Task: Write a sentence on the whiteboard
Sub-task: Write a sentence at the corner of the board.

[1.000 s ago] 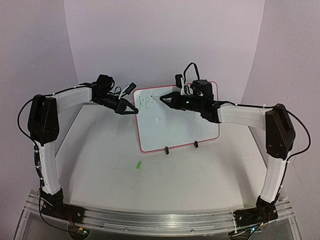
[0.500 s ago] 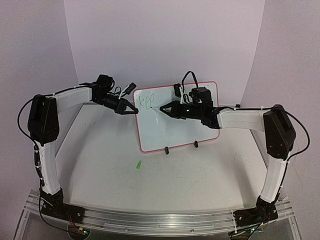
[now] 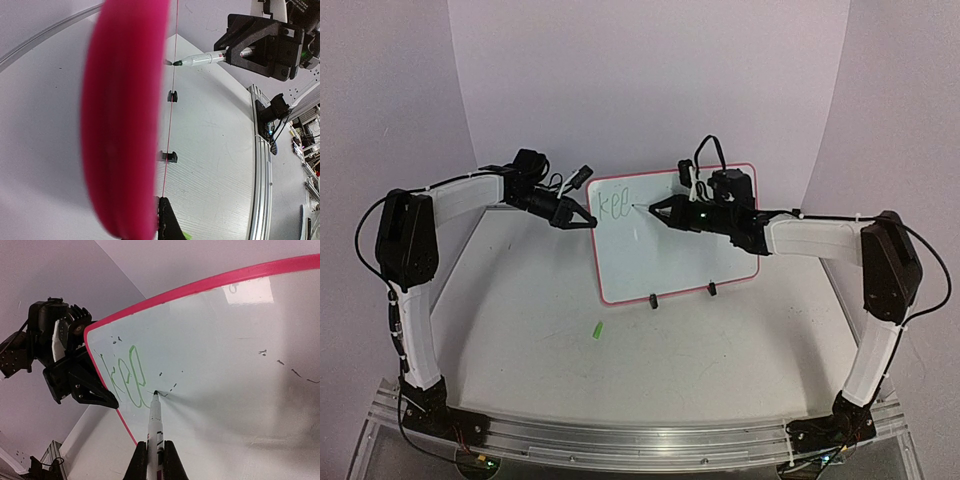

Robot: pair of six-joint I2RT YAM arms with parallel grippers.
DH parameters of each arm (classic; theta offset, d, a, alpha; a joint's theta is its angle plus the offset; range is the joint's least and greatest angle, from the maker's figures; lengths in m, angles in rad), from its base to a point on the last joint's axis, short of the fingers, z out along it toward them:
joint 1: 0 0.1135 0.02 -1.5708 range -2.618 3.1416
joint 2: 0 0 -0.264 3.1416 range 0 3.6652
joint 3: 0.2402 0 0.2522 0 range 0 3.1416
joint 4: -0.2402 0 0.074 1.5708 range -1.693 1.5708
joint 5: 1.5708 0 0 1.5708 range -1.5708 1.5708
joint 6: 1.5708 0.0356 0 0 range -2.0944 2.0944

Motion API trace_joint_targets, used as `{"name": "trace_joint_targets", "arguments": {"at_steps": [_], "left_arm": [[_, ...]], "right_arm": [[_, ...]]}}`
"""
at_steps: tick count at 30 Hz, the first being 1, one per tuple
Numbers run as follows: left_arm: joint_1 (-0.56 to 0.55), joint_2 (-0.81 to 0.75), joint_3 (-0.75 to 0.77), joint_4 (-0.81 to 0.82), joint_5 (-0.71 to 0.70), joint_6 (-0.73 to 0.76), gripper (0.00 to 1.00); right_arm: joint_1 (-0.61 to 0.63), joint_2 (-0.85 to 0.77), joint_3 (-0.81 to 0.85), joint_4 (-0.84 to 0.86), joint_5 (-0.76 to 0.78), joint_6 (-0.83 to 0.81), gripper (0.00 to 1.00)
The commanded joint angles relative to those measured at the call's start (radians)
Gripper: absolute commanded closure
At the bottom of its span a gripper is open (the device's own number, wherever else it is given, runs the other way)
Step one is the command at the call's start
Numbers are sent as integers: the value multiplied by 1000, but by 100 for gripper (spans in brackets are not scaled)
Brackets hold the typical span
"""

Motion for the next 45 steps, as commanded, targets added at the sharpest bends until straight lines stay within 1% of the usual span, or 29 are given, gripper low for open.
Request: {"name": "trace_joint_targets", "arguments": {"at_steps": [1,11,22,32,45], "left_arm": [[-3,-52,-8,8,-34,46,100],[-3,-51,-8,8,-37,47,100],[-3,-50,-8,4,-38,48,100],[-3,-50,-8,5,-38,49,100],[-3,-51,-6,2,-43,51,100]], "right_arm": [[-3,-28,35,30,12,-9,100],[-5,3,78,30,7,-15,100],[-7,35,84,11,44,-11,100],[-7,18,19,-6,51,-14,100],[-7,-3,-84,-4,-7,-8,100]]}}
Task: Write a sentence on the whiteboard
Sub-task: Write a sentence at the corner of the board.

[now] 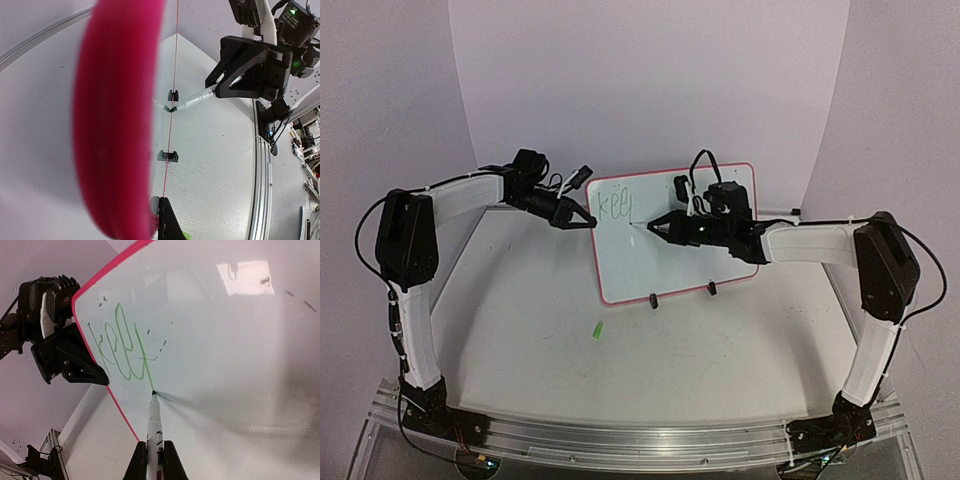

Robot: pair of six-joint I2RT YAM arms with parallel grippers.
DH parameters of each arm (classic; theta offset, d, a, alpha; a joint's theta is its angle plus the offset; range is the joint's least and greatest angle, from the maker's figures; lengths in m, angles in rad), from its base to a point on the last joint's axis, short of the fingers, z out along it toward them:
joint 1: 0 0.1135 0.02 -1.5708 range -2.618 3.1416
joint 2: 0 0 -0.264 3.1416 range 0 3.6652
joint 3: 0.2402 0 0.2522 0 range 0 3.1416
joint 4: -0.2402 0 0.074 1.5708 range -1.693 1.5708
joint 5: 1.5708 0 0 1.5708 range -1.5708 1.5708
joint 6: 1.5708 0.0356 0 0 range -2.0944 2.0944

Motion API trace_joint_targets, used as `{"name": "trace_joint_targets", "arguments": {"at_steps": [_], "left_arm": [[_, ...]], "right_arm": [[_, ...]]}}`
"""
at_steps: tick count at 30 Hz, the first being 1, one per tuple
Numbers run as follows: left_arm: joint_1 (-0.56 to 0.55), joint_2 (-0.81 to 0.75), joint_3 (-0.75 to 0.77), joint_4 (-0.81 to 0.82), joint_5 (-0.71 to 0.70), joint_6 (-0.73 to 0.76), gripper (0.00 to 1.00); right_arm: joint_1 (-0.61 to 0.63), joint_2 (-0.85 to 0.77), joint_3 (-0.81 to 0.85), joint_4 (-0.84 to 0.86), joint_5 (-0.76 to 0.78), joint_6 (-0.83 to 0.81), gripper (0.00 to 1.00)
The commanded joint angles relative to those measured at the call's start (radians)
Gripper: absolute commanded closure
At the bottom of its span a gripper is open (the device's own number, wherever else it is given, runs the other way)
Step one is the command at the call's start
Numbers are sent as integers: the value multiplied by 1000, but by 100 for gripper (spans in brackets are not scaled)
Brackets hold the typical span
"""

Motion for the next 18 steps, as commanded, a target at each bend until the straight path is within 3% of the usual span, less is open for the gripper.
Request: {"name": "trace_joint_targets", "arguments": {"at_steps": [1,11,18], "left_arm": [[-3,-51,-6,5,-42,55,100],[-3,-53,-5,4,-44,53,100],[-5,-56,-8,5,-45,53,100]], "right_arm": [[-10,-23,-22,-11,21,-6,100],[-9,-129,-2,30,-68,-9,100],[-2,-135,36,25,35,-30,100]]}}
